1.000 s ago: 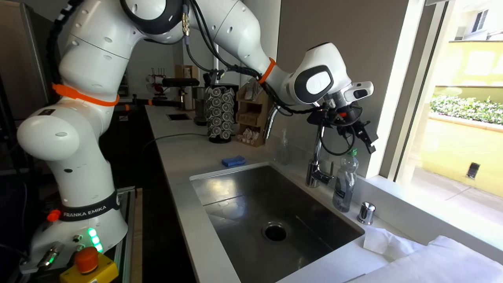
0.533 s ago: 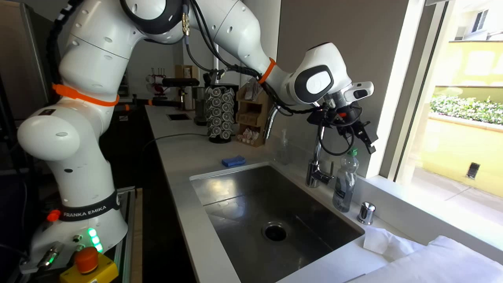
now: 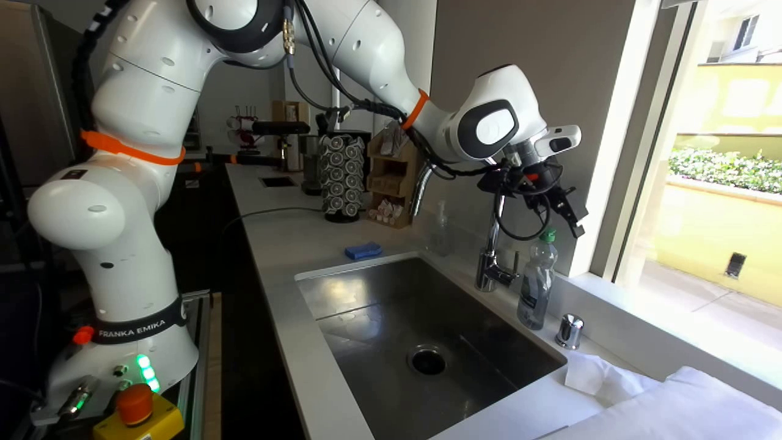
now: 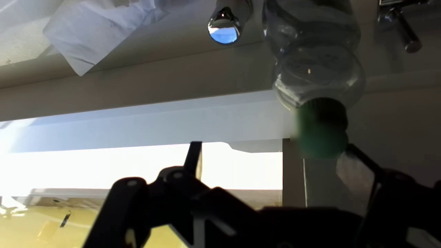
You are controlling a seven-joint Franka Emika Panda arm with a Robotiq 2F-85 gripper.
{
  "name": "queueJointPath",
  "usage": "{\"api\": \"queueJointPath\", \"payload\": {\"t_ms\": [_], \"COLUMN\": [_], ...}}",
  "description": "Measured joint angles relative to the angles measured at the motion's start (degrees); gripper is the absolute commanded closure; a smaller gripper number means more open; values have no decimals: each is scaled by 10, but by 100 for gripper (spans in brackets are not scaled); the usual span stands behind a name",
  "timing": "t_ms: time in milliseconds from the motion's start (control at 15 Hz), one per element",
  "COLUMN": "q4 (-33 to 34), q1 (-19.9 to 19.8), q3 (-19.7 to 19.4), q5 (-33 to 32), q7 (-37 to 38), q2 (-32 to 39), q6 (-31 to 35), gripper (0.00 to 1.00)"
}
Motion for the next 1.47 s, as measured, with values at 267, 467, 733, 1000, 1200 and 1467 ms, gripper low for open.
{"api": "queueJointPath", "payload": {"t_ms": [267, 467, 733, 1000, 1200, 1467], "q4": [0, 1, 2, 3, 5, 8], "q1": [2, 3, 4, 5, 5, 6], "q3": [-3, -4, -5, -5, -5, -5], "q5": [0, 0, 0, 0, 0, 0], "q7": [2, 5, 9, 12, 15, 17], "q2": [-1, -1, -5, -12, -14, -14], "q6": [-1, -6, -21, -35, -42, -44], "gripper": [0, 0, 0, 0, 0, 0]}}
